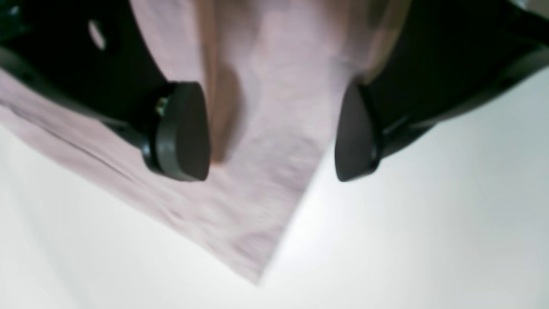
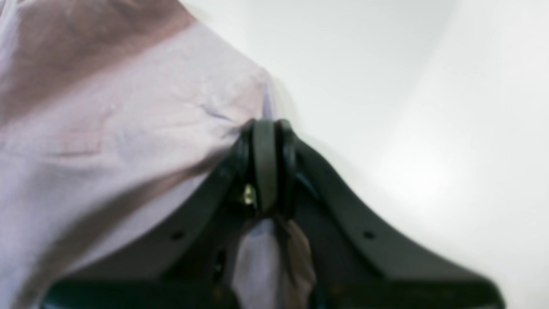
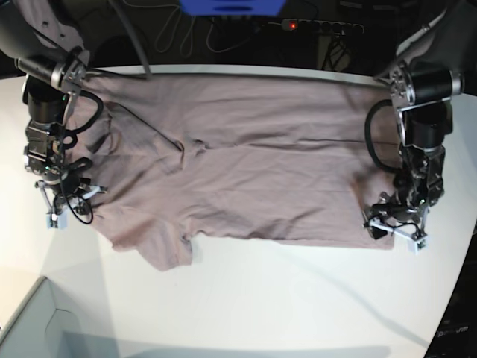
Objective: Layout the t-shirt on the table in an organized manner, then fold the t-shirt properly
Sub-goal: 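Move both grippers down along the shirt sides toward the hem, then grasp the shirt hem corners with both grippers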
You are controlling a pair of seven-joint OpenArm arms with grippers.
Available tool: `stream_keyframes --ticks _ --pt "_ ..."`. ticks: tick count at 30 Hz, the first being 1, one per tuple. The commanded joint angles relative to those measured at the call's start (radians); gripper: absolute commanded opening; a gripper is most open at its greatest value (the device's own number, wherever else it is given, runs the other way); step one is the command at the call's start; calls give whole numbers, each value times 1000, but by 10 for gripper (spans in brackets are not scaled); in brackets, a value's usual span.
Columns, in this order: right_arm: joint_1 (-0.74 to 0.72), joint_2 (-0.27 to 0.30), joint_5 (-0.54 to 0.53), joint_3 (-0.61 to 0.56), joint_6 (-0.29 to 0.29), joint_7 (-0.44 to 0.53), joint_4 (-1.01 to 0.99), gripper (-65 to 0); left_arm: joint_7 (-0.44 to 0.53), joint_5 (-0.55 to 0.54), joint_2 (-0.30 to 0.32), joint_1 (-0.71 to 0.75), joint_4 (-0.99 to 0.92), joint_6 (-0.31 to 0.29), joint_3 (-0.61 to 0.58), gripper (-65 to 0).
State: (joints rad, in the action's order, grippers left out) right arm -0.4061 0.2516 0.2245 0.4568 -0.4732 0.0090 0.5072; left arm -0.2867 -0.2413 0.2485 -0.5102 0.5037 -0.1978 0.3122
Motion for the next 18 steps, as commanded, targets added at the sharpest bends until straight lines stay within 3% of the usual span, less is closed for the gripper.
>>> stream_keyframes --ticks 1,14,16,18 --pt "-3 1 29 -2 1 -67 -6 -650 20 9 8 -34 11 -10 0 -206" --pt "-3 1 29 -2 1 -67 -6 -650 24 17 10 -43 -107 -16 0 -218" --pt "-3 1 29 -2 1 -67 -6 -650 24 17 10 -43 -107 -16 0 -281" --pt "-1 1 29 -2 1 -67 -6 -650 24 17 10 -43 -107 -16 0 -390"
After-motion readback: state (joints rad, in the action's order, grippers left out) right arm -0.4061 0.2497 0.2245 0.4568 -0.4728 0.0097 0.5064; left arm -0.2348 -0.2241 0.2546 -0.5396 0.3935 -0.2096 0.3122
